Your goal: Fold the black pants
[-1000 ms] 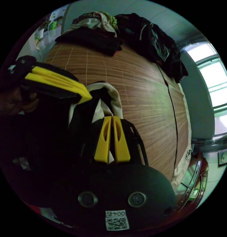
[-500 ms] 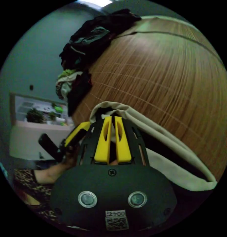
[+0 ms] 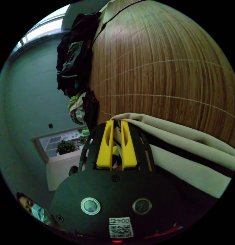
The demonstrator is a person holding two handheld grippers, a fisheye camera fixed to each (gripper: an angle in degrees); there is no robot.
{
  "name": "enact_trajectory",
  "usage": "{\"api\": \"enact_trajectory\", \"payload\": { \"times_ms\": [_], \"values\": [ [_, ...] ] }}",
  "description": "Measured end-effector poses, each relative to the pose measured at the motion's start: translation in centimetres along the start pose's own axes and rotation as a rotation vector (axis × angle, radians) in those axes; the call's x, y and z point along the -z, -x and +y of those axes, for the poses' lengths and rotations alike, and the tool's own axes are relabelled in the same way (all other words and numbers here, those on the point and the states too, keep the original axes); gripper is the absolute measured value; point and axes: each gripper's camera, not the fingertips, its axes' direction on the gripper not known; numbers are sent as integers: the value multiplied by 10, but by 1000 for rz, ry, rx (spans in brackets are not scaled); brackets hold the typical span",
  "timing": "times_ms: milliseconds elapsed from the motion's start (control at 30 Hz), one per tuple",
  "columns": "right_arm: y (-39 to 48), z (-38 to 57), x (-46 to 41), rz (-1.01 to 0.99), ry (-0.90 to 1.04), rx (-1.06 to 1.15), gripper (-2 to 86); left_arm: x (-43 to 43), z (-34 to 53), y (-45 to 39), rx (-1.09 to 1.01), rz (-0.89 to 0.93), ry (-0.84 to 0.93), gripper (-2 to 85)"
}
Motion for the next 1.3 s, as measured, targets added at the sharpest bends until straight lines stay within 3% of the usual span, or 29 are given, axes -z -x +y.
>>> {"api": "enact_trajectory", "payload": {
  "times_ms": [300,500,767,867,1000,1300],
  "values": [
    [4,8,34,-79,-39,85,80,-10,-3,2,7,12,44,2],
    [41,10,-3,251,55,224,87,-14,-5,1,0,6,61,2],
    [109,43,-58,965,45,603,60,-16,-5,1,-6,10,67,2],
    [120,46,-67,1084,31,594,45,-16,-5,1,-4,11,67,2],
    [119,41,-73,1031,146,562,24,-16,-6,1,3,3,71,4],
    [104,48,-42,901,100,535,14,-12,-5,1,7,12,61,7]
  ]
}}
